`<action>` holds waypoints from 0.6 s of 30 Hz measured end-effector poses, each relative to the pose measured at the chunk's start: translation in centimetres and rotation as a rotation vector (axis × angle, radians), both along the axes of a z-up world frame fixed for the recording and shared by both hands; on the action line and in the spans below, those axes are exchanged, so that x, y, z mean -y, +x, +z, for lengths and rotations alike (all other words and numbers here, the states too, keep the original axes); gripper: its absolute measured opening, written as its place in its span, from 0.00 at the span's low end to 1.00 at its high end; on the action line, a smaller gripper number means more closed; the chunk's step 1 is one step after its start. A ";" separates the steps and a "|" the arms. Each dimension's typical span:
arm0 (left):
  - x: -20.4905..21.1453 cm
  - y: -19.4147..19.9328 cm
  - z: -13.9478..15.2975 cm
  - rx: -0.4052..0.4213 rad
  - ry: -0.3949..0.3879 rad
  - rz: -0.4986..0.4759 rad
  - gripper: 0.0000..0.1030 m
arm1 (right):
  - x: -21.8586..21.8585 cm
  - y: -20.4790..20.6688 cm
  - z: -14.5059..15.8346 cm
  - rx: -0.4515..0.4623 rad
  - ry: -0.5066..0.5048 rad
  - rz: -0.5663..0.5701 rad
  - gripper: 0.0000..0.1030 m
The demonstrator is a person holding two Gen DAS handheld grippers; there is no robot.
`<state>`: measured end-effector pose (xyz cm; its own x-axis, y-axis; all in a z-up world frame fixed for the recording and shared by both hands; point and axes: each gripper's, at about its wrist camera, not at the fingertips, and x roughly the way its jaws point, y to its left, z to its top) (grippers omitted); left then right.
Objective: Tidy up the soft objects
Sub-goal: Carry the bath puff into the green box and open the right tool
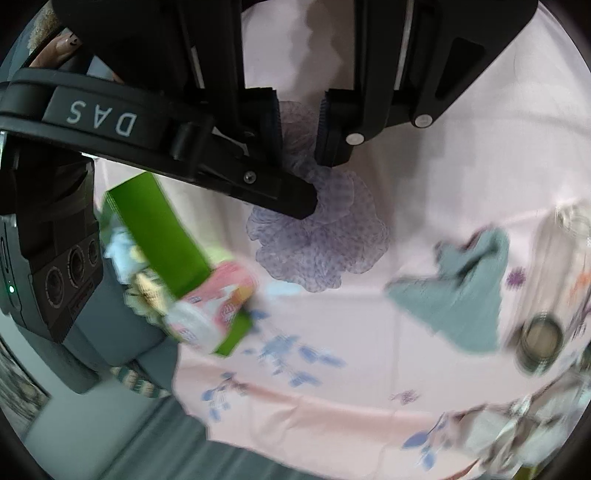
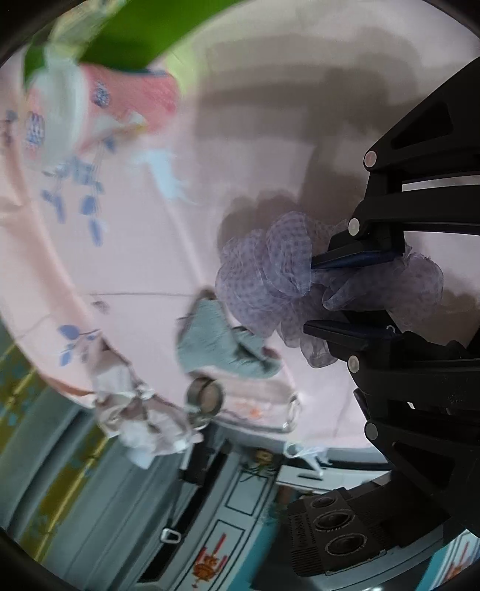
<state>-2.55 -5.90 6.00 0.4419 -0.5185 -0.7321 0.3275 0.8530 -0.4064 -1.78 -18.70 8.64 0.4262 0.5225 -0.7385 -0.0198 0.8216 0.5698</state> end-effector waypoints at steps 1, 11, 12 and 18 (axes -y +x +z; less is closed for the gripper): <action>0.5 -0.1 0.7 0.017 -0.005 -0.015 0.11 | 0.5 -0.2 0.8 0.017 -0.003 -0.012 0.28; 7.4 1.0 7.6 0.189 -0.034 -0.175 0.11 | 6.8 -1.5 8.4 0.206 -0.058 -0.191 0.28; 8.2 1.4 8.0 0.198 -0.041 -0.186 0.11 | 7.8 -1.4 9.0 0.222 -0.056 -0.217 0.28; 13.4 4.0 9.4 0.221 -0.050 -0.245 0.11 | 12.7 -0.3 10.7 0.272 -0.064 -0.326 0.28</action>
